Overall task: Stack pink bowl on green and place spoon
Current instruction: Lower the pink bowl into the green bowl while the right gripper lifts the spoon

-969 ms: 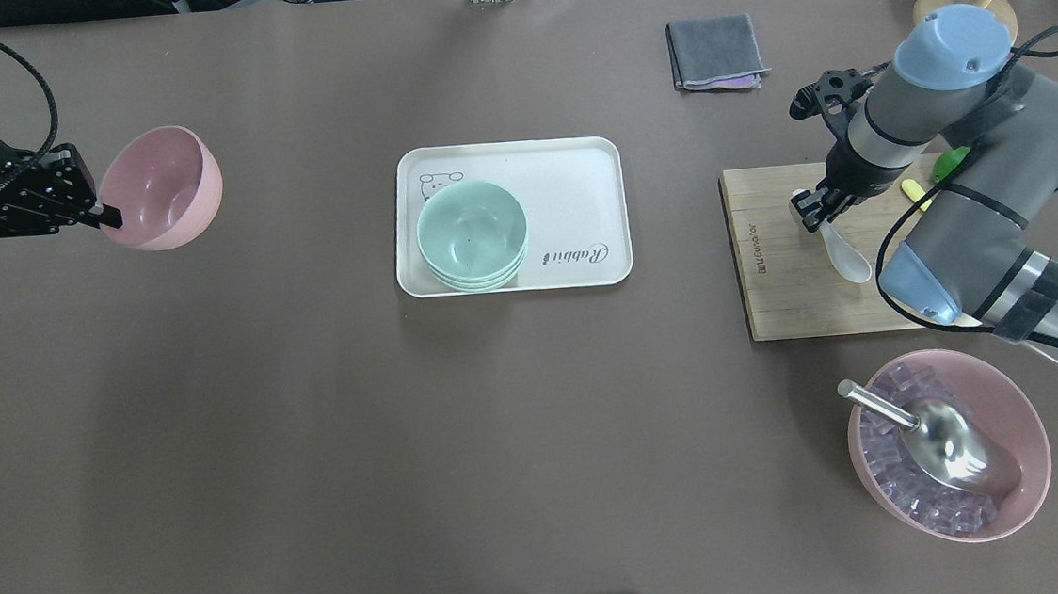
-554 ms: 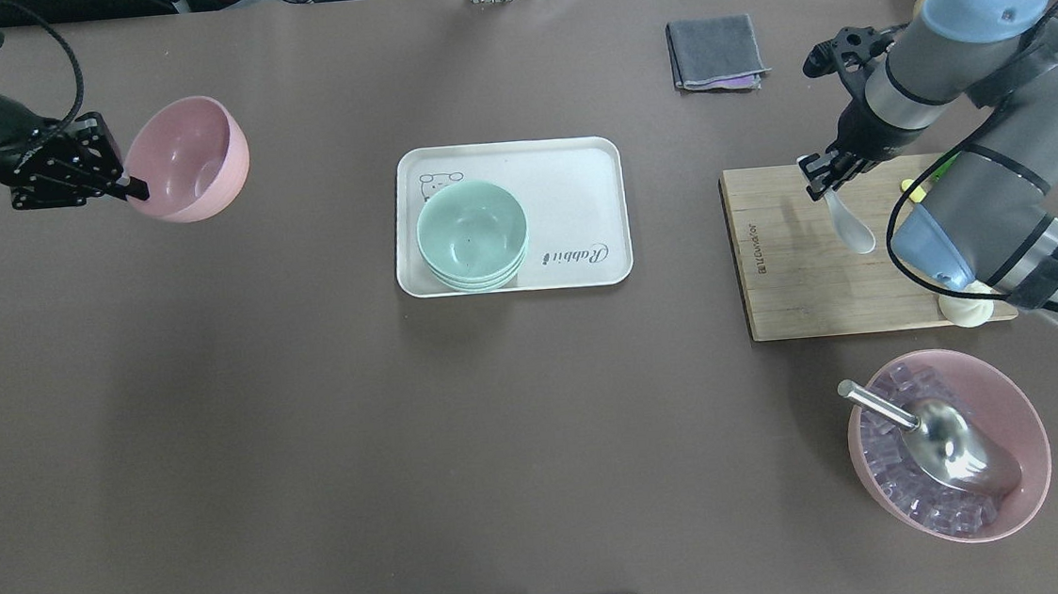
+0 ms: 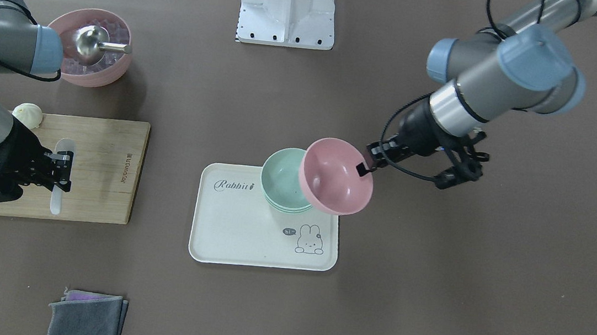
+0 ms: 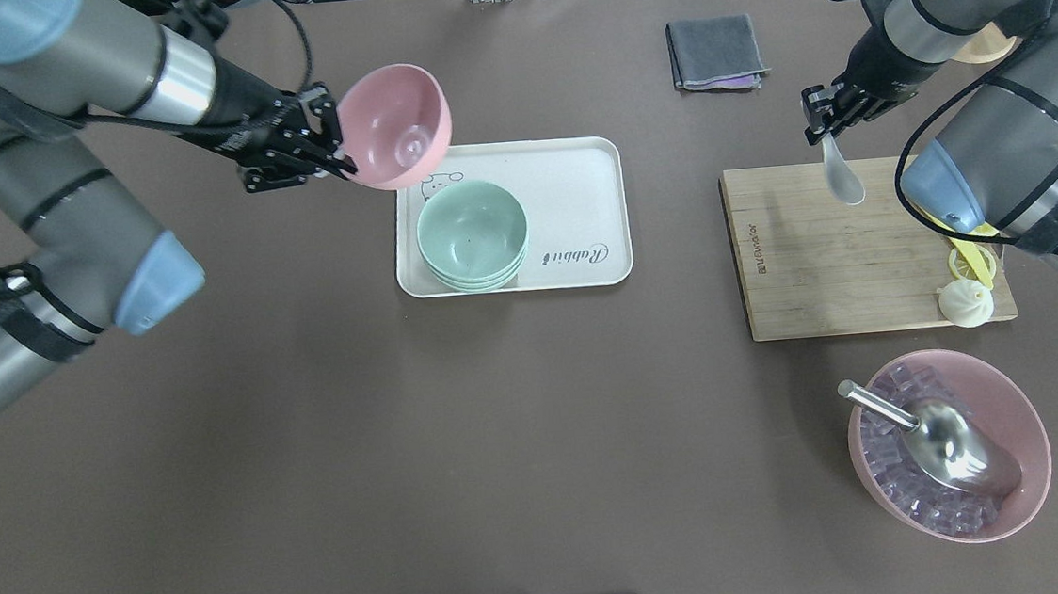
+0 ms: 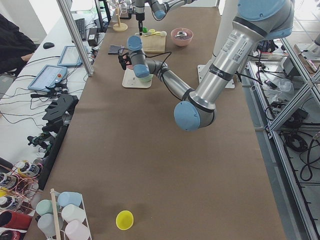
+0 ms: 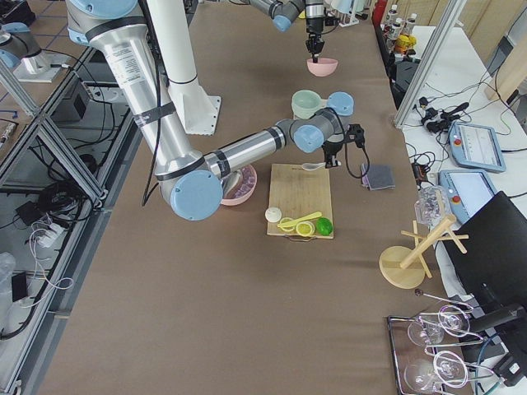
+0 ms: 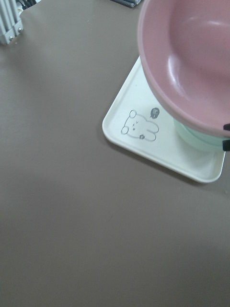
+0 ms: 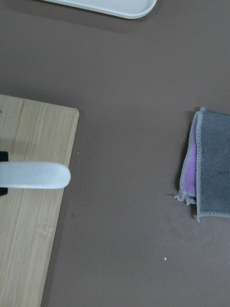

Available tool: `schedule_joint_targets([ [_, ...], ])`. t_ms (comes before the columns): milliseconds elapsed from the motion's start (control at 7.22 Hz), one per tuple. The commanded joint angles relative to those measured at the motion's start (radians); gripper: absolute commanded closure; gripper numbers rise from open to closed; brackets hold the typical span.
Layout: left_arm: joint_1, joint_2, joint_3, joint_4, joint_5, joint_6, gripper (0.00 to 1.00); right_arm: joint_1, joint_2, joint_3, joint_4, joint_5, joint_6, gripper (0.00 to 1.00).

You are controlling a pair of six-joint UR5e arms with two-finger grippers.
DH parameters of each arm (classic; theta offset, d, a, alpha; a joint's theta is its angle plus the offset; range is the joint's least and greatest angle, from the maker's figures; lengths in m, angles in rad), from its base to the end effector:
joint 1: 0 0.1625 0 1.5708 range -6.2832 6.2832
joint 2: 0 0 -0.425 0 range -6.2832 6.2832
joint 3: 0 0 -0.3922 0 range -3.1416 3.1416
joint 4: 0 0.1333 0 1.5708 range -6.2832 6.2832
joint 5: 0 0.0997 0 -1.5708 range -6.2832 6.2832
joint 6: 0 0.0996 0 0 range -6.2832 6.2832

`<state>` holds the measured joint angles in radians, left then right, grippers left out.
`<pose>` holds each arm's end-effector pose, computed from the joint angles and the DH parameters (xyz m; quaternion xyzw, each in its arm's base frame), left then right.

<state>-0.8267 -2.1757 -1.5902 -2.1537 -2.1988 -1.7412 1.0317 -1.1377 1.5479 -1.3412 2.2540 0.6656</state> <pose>0.3992 -0.5441 0.2183 -0.0667 0.5930 -0.2204 0.7716 -0.2805 -0.6061 0.3943 0.0640 -0.4299 -0.0486 0.8993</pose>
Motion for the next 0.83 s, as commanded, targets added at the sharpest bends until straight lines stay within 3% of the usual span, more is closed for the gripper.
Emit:
schedule_joint_targets([
  [0, 0.132, -0.032, 0.032, -0.009, 0.161, -0.050, 1.00, 0.002, 0.015, -0.005, 0.001, -0.004, 0.031, 1.00],
  [692, 0.138, -0.018, 0.035, -0.012, 0.151, -0.032, 1.00, 0.001, 0.024, -0.014, 0.004, -0.001, 0.034, 1.00],
])
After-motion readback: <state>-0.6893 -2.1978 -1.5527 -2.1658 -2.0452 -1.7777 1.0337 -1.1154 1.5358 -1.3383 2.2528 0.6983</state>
